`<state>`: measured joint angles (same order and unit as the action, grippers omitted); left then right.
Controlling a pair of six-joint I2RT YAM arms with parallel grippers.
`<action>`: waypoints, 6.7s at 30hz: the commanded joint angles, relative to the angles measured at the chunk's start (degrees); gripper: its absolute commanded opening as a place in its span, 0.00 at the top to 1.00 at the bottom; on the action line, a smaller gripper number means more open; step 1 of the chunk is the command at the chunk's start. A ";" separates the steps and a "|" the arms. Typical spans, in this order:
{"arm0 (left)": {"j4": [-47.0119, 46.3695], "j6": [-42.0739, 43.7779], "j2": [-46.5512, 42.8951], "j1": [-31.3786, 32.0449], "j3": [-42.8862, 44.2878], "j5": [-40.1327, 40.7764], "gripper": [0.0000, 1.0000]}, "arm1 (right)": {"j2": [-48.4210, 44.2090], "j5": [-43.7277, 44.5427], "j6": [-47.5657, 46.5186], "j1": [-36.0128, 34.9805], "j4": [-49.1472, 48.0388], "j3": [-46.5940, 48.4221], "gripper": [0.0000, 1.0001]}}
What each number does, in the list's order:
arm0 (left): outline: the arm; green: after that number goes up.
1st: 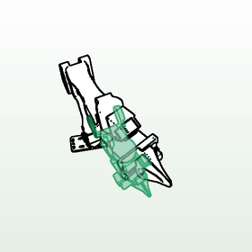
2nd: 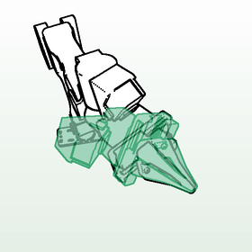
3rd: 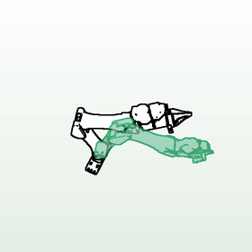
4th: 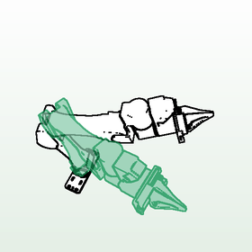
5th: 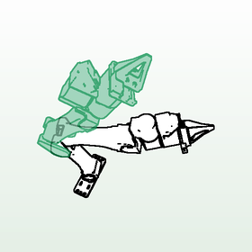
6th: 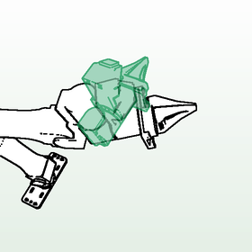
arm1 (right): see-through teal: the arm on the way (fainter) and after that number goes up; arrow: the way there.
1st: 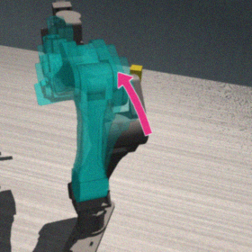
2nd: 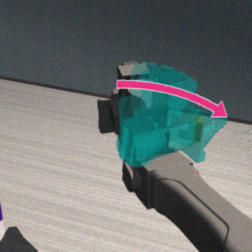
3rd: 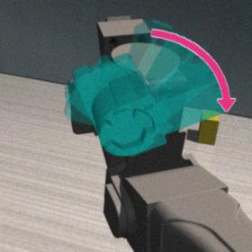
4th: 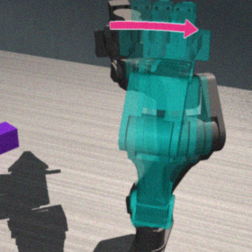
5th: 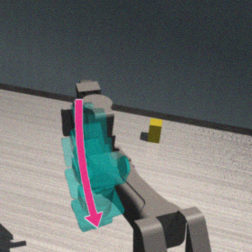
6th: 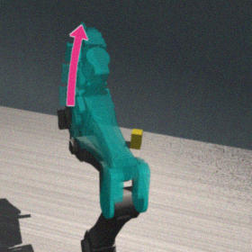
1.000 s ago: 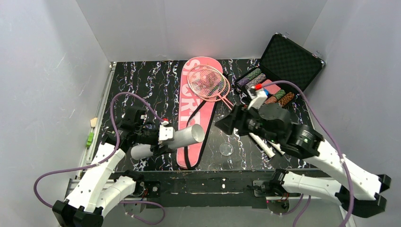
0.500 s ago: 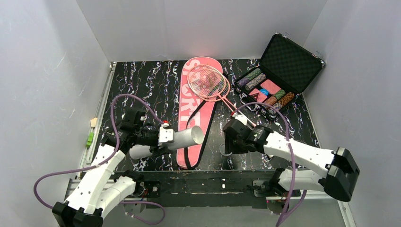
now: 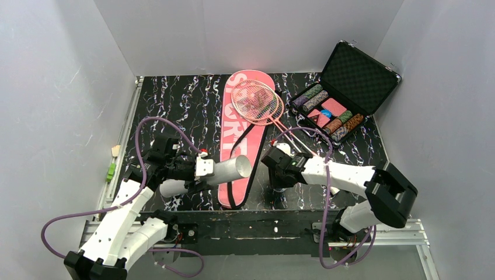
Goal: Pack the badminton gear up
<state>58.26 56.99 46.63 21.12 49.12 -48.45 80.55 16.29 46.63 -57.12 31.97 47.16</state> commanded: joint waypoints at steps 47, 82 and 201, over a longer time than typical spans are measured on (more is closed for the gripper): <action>-1.31 -0.12 -0.66 0.23 -0.91 -2.25 0.70 | -38.40 -19.59 -3.94 -0.27 -5.70 11.64 0.99; -1.22 0.18 -0.66 0.23 -0.48 -2.29 0.71 | -20.42 -42.13 -7.00 -0.97 -21.97 19.32 0.99; -0.37 0.49 -0.62 0.28 1.91 -4.23 0.72 | -17.97 -28.19 -7.59 -2.14 -24.94 10.85 0.79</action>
<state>60.64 56.99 47.31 21.06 48.25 -45.71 60.66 -13.82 41.12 -59.57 7.07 56.53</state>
